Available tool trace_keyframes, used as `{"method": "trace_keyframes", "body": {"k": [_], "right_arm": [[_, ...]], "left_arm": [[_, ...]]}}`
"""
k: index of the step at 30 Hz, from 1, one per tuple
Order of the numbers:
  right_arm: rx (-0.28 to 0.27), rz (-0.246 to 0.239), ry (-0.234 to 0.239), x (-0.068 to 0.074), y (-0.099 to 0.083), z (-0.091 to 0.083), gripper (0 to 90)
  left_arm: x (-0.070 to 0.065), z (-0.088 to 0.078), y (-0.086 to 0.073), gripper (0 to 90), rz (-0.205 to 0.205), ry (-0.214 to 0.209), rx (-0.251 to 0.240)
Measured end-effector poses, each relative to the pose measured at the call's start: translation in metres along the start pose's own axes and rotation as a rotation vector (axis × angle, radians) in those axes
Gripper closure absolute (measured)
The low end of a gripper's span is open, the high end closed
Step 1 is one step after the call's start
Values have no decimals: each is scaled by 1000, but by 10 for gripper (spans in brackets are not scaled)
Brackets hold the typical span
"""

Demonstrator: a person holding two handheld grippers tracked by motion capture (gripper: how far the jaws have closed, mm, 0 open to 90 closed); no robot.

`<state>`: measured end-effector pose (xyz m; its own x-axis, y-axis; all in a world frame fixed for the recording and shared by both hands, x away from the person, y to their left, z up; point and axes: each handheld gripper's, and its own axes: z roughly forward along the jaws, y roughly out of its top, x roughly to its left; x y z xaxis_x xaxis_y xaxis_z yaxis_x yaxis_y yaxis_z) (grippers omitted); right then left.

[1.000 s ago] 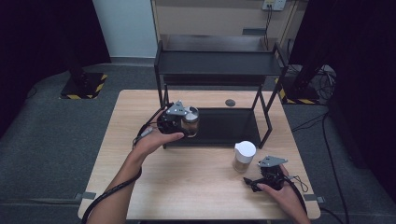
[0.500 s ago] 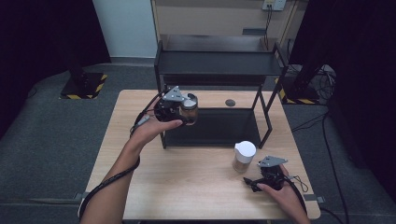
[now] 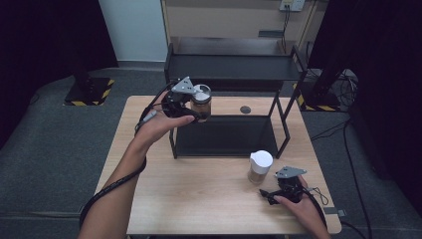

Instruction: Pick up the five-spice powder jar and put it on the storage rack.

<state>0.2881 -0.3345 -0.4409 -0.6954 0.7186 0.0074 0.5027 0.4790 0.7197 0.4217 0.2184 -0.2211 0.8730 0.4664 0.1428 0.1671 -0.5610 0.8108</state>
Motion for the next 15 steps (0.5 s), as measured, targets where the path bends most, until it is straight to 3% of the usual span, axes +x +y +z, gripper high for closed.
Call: {"method": "trace_keyframes", "body": {"k": [15], "right_arm": [[-2,-5,-1,0,0,0,26]], "left_arm": [[-11,-28,41,298,-19,62,-24]]}}
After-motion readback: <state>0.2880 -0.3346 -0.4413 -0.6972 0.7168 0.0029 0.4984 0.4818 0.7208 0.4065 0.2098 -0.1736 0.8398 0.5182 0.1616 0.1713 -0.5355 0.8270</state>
